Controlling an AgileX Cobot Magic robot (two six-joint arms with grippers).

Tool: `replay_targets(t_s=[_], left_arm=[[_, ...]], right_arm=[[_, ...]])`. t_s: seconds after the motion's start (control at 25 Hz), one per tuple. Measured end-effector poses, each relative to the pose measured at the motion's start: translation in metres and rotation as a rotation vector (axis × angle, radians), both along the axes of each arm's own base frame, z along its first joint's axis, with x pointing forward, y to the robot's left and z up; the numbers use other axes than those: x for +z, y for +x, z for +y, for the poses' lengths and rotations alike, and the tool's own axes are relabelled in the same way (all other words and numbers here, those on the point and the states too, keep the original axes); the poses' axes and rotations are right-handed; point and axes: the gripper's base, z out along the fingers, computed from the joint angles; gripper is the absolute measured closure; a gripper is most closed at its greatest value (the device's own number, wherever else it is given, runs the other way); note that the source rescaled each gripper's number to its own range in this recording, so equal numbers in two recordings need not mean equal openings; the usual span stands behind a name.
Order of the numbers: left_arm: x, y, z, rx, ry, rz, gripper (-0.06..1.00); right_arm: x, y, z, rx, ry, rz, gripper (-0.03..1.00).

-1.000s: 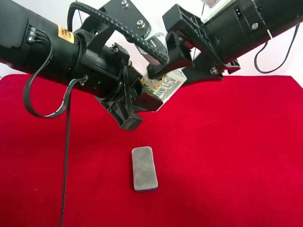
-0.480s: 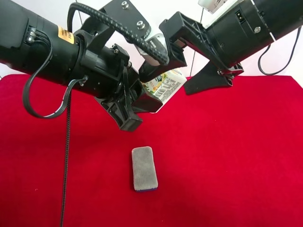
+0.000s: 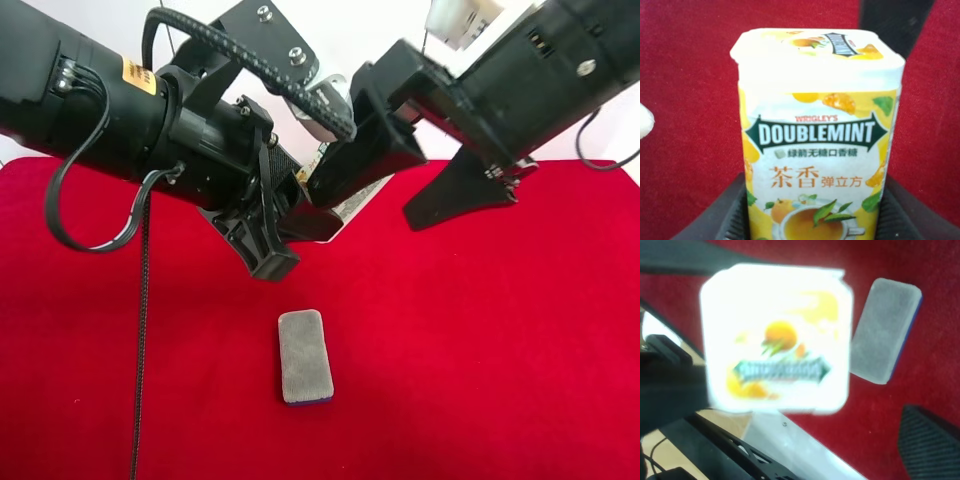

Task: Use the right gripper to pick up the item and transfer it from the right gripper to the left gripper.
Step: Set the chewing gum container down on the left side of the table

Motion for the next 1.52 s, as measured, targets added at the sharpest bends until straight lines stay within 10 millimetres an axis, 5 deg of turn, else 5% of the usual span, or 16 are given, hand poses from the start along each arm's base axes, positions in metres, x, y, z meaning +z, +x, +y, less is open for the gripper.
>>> replay_targets(t_s=[0.44,0.92,1.12,1.32,1.52], left_arm=[[0.000,0.000,0.000,0.001,-0.001,0.000,0.94],[0.000,0.000,0.000,0.001,-0.001,0.000,0.94],[0.000,0.000,0.000,0.001,-0.001,0.000,0.94],[0.000,0.000,0.000,0.001,-0.001,0.000,0.94],[0.000,0.000,0.000,0.001,-0.002,0.001,0.94]], right_arm=[[0.028,-0.045,-0.036,-0.003,-0.117,-0.059,-0.02],[0.073,-0.124,-0.105,-0.139,-0.141,-0.468,-0.02],[0.036,-0.155,-0.132,-0.169,-0.220,-0.538,-0.02],[-0.009,-0.172,-0.147,-0.175,-0.280,-0.535,-0.02],[-0.034,-0.184,-0.161,-0.181,-0.333,-0.606,-0.02]])
